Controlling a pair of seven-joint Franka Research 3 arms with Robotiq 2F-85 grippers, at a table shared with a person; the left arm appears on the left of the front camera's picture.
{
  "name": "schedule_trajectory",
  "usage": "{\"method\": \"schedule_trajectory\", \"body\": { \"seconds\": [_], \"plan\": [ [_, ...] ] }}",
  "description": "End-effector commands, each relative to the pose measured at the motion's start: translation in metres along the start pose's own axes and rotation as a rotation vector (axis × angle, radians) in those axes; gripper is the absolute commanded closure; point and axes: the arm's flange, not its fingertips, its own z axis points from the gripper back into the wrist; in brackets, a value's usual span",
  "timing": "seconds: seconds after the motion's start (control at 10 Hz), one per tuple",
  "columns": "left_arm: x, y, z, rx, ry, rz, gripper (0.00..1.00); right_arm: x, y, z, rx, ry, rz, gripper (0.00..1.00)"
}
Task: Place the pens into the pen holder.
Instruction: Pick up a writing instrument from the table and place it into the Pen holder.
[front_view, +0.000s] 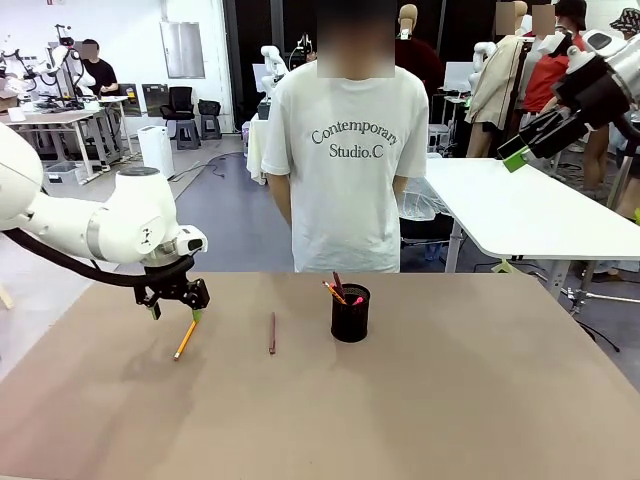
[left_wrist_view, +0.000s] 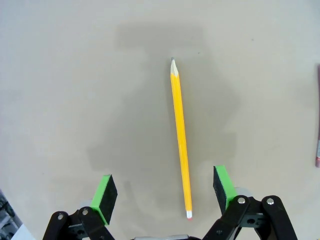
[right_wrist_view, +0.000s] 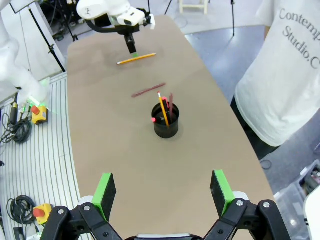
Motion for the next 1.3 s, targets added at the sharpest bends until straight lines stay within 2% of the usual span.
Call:
{"method": "schedule_trajectory", "body": {
  "seconds": [0.0, 0.5, 1.0, 1.2],
  "plan": [
    [0.011, -0.004, -0.007, 0.034, 0.005, -0.008, 0.00, 0.000, 0.002, 0.000, 0.002, 0.000, 0.000, 0.00],
    [0.033, -0.013, -0.026, 0.058, 0.016, -0.018, 0.00, 0.000, 0.002, 0.000, 0.002, 0.000, 0.000, 0.00],
    [0.045, -0.012, -0.035, 0.047, 0.039, 0.007, 0.98, 0.000, 0.002, 0.000, 0.002, 0.000, 0.000, 0.00],
    [0.045, -0.013, -0.036, 0.049, 0.050, 0.008, 1.00, 0.000, 0.002, 0.000, 0.002, 0.000, 0.000, 0.00]
  ]
}}
